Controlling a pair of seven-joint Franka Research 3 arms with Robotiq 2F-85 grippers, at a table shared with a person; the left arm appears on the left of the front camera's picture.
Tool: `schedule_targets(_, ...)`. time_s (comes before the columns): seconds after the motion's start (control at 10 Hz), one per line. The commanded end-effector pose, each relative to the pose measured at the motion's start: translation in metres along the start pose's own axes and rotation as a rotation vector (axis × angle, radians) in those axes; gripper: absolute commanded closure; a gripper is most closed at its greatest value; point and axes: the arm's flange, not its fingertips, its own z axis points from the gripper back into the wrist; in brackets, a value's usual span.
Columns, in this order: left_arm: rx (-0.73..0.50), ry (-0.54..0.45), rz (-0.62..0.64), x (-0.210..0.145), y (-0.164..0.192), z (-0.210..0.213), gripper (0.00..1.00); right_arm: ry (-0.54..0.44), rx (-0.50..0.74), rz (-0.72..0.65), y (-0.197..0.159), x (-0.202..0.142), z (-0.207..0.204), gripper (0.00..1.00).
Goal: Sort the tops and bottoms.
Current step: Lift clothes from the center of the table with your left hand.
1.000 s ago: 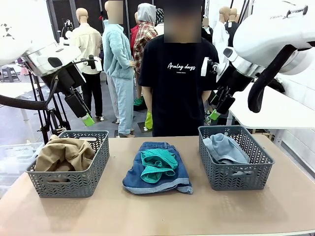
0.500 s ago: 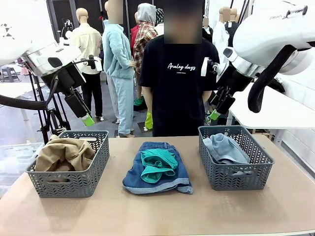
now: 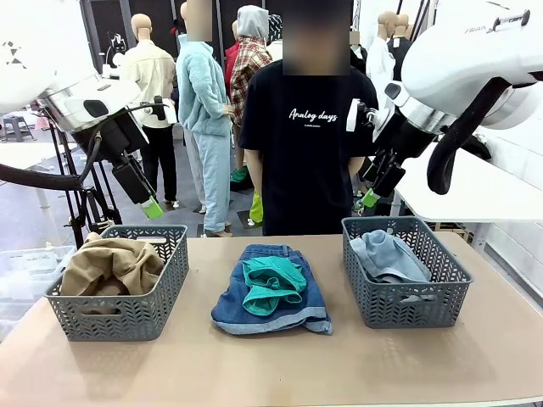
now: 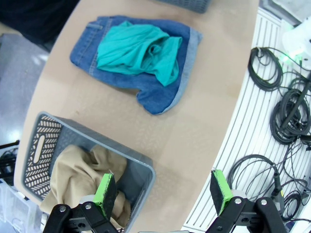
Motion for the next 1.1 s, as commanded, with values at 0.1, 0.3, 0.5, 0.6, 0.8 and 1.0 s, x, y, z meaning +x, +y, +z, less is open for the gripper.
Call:
schedule_targets(0.1,-0.145,0.03,-0.04,0.004,0.002,-0.04,0.0,0.002,0.006,-0.01,0.001,-0.001,-0.002,0.0)
schedule_targets(0.3,-0.172,0.072,-0.07,0.007,0.007,-0.069,0.0,0.002,0.006,-0.01,0.001,-0.001,-0.002,0.0)
schedule_targets(0.5,-0.134,0.081,-0.087,0.007,0.009,-0.069,0.0,0.002,0.006,-0.01,0.001,-0.001,-0.002,0.0)
schedule_targets(0.6,-0.096,0.077,-0.082,0.006,0.007,-0.06,0.0,0.002,0.006,-0.01,0.001,-0.001,-0.002,0.0)
schedule_targets(0.8,-0.145,0.091,-0.059,0.008,0.006,-0.076,0.0,0.002,0.006,-0.01,0.001,-0.001,-0.002,0.0)
schedule_targets(1.0,-0.145,0.091,-0.059,0.008,0.006,-0.076,0.0,0.002,0.006,-0.01,0.001,-0.001,-0.002,0.0)
